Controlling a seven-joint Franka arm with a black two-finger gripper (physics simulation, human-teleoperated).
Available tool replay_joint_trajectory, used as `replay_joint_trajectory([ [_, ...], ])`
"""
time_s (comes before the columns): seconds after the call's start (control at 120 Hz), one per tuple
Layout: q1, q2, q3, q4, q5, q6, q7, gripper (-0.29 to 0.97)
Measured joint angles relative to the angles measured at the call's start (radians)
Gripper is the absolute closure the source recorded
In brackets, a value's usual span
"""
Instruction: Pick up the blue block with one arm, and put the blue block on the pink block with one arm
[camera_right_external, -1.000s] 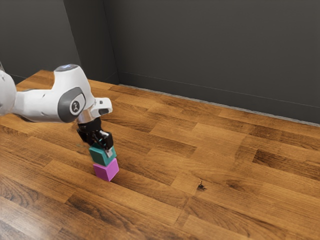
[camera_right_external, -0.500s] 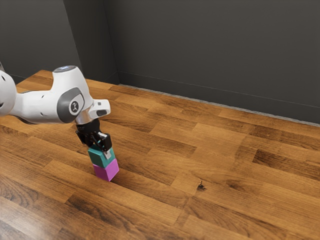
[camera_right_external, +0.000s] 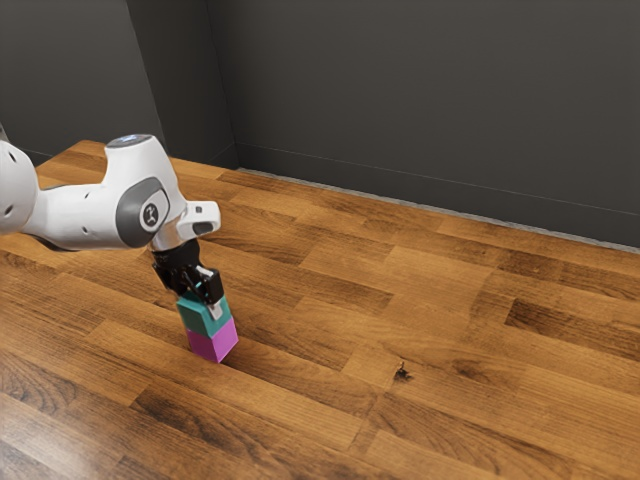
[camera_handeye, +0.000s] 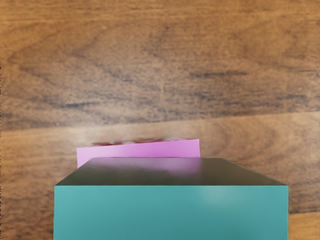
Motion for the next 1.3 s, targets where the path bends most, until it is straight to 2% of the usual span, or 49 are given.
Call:
replay_joint_trajectory([
  [0.583, 0.027, 0.026, -0.002, 0.016, -0.034, -0.002, 0.015, 0.41],
  [0.825, 0.029, 0.029, -0.003, 0.017, -0.039, -0.006, 0.018, 0.37],
  [1.025, 0.03, 0.029, -0.004, 0.016, -0.054, -0.013, 0.036, 0.16],
  [1.3, 0.043, 0.022, -0.004, 0.024, -0.058, -0.016, 0.058, 0.06],
])
